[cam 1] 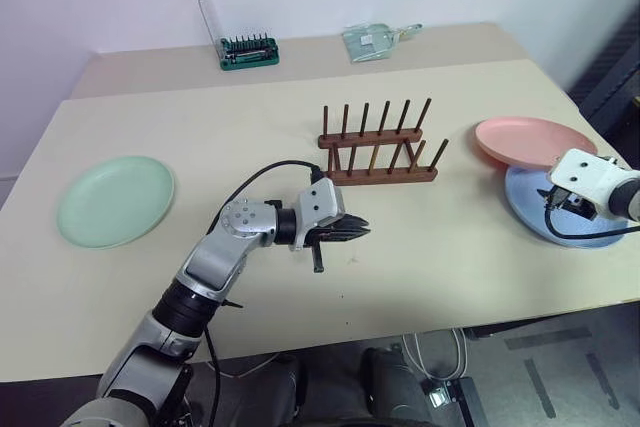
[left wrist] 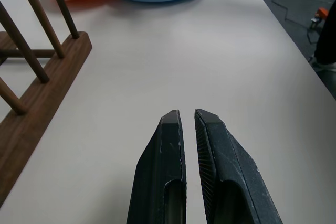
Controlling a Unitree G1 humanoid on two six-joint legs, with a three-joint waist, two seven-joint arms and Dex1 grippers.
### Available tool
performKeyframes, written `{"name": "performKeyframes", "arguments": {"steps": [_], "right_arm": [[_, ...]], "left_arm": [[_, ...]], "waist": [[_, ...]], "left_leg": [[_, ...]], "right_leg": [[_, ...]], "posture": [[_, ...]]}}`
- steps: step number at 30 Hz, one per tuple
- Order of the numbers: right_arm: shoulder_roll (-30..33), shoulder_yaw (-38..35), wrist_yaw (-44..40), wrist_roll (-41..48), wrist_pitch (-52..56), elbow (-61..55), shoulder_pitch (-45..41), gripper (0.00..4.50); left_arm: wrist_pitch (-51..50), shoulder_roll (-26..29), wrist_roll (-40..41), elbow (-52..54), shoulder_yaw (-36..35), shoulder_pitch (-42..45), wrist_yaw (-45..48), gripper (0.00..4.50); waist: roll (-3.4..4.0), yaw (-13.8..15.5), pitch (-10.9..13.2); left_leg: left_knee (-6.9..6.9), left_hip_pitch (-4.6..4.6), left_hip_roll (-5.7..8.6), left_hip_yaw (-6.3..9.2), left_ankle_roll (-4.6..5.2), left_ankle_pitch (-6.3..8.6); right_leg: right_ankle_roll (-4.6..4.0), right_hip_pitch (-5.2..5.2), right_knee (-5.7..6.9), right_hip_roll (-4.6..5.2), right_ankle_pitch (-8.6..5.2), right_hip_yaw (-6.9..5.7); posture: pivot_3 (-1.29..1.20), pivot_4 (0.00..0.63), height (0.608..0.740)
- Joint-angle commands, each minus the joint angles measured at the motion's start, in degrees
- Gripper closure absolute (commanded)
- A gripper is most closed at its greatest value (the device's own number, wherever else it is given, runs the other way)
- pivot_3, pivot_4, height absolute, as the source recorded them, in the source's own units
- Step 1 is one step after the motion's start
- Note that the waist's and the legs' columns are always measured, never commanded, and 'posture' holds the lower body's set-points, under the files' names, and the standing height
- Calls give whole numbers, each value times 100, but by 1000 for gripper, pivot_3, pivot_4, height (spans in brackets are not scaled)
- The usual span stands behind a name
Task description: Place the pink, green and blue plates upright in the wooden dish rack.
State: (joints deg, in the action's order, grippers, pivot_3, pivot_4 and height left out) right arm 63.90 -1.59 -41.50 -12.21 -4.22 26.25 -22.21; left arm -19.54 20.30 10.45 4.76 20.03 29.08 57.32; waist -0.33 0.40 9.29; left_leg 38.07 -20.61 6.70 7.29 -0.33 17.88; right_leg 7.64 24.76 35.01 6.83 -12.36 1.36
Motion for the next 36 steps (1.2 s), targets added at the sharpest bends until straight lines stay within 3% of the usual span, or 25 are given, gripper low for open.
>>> {"name": "performKeyframes", "arguments": {"steps": [1,4,8,9,13,16,18,22,24,26,29,36], "right_arm": [[-95,414,513,-564,-764,1072,-651,1326],[-203,728,793,-850,-1234,1801,-1064,2203],[-229,849,923,-943,-1542,2145,-1272,4200],[-230,846,979,-952,-1597,2155,-1297,4458],[-73,728,1428,-1054,-1709,1816,-1284,4458],[-113,66,1211,-255,-1358,729,-1143,4458],[-526,-618,697,1117,-258,-561,-1062,4458],[-1181,-1635,-21,4775,2827,-3318,-807,4458],[-1343,-1986,-69,6161,3801,-3857,-849,4458],[-1402,-2159,-9,6819,4344,-3965,-919,4458],[-1362,-2180,-36,7164,4717,-3909,-982,4458],[-1114,-1730,-749,6494,4650,-3087,-1196,4458]], "left_arm": [[1,36,135,257,-93,9,22,4080],[44,109,76,354,-90,-77,-34,4080],[-43,193,90,495,-158,-203,-137,4080],[-61,219,97,531,-171,-234,-151,4080],[-79,324,82,645,-222,-328,-252,4080],[-176,434,137,701,-392,-386,-352,4080],[-209,513,181,705,-509,-418,-381,4080],[-209,609,251,575,-651,-403,-364,4080],[-168,632,250,455,-677,-330,-330,4080],[-136,635,250,362,-693,-270,-301,4080],[-101,613,251,261,-710,-183,-275,4080],[-145,564,286,391,-717,-259,-288,4080]], "waist": [[0,-2,0],[-1,0,0],[0,19,1],[1,17,1],[4,13,2],[15,14,8],[17,-14,9],[16,3,9],[15,51,9],[12,126,9],[12,210,10],[12,156,9]], "left_leg": [[-2,0,0,-1,0,0],[-2,0,0,-2,0,0],[-2,-1,0,-2,0,0],[-2,-1,0,-2,0,0],[-2,0,0,-2,0,0],[-4,-2,0,-3,0,0],[-5,-7,-2,-4,0,0],[-6,-9,-16,3,-1,1],[-1,-20,-16,19,-2,2],[16,-34,-7,35,1,4],[27,-37,6,34,10,8],[23,-49,1,18,8,8]], "right_leg": [[0,0,-1,0,0,1],[0,1,-2,0,0,3],[0,1,-3,0,0,4],[0,1,-3,0,0,4],[0,2,-2,-1,0,6],[0,6,-1,-1,0,8],[0,13,0,-2,0,9],[0,11,-1,-11,0,7],[-1,11,-4,-11,1,-3],[-2,7,-7,-5,1,-12],[-4,3,-9,3,3,-12],[-3,30,-1,2,3,-11]], "posture": [[0,150,740],[0,150,740],[0,150,740],[0,150,740],[0,150,740],[0,150,740],[0,150,740],[0,150,740],[0,150,740],[0,150,740],[0,150,740],[0,150,740]]}}
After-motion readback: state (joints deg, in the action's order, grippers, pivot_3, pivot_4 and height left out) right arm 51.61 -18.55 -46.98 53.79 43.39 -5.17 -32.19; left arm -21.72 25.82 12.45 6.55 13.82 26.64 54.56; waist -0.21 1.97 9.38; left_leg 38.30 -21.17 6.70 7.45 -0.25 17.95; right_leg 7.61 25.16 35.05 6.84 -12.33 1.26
